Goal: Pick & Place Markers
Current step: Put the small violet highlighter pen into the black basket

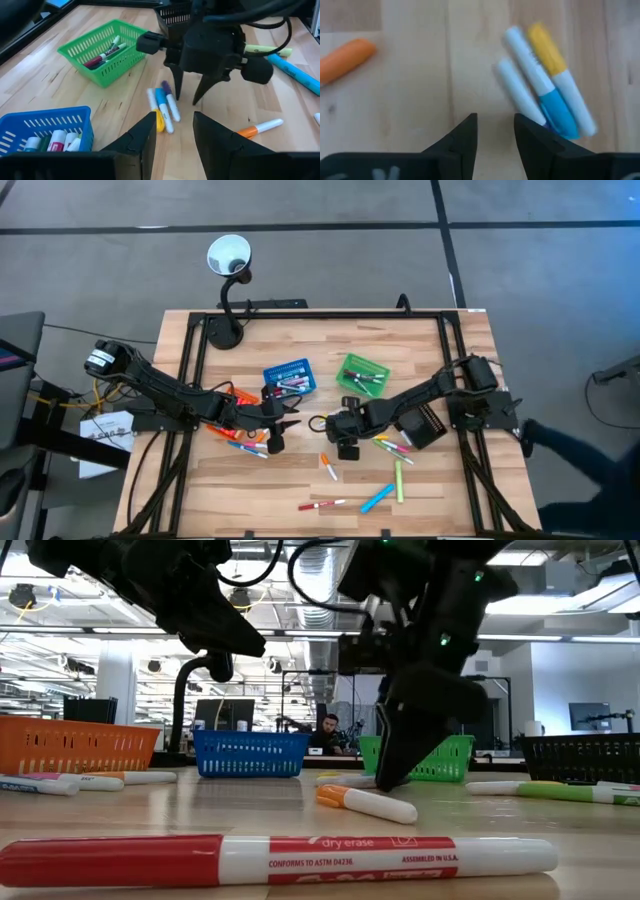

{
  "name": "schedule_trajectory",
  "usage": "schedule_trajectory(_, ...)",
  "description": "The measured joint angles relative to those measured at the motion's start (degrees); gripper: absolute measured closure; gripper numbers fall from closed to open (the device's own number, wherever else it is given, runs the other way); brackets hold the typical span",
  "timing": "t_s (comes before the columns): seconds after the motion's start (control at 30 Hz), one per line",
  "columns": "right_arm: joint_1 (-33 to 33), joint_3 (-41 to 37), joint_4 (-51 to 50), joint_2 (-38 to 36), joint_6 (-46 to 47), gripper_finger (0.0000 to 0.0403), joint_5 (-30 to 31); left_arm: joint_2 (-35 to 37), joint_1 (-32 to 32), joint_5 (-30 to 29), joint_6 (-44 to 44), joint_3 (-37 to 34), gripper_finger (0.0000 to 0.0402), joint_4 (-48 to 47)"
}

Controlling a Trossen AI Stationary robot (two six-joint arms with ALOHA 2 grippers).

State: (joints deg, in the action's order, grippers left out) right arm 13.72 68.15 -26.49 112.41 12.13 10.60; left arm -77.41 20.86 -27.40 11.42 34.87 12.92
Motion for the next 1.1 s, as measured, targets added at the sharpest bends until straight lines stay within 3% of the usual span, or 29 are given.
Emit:
schedule_trajectory(0.2,-1.0,0.0,0.0,-0.5,-0.9,0.0285,-0.6,0.0,0.0,0.0,0.0,0.0,0.0275,0.0)
schedule_trajectory(0.47,-1.9,1.6,-0.3,-2.5,-12.2,0.0284,1.5,0.0,0.0,0.0,0.0,0.0,0.0275,0.0)
schedule_trajectory(0.57,-3.5,1.6,-0.6,-1.6,-10.0,0.0284,1.4,0.0,0.0,0.0,0.0,0.0,0.0275,0.0)
schedule_trajectory(0.73,-6.1,1.6,-0.5,-1.4,1.5,0.0284,1.4,0.0,0.0,0.0,0.0,0.0,0.0275,0.0)
schedule_trajectory(0.9,-6.3,1.6,-0.6,-1.4,-6.5,0.0284,1.2,0.0,0.0,0.0,0.0,0.0,0.0275,0.0)
schedule_trajectory(1.1,-6.3,1.6,-1.6,-1.4,-8.3,0.0284,-2.8,0.0,0.0,0.0,0.0,0.0,0.0275,0.0)
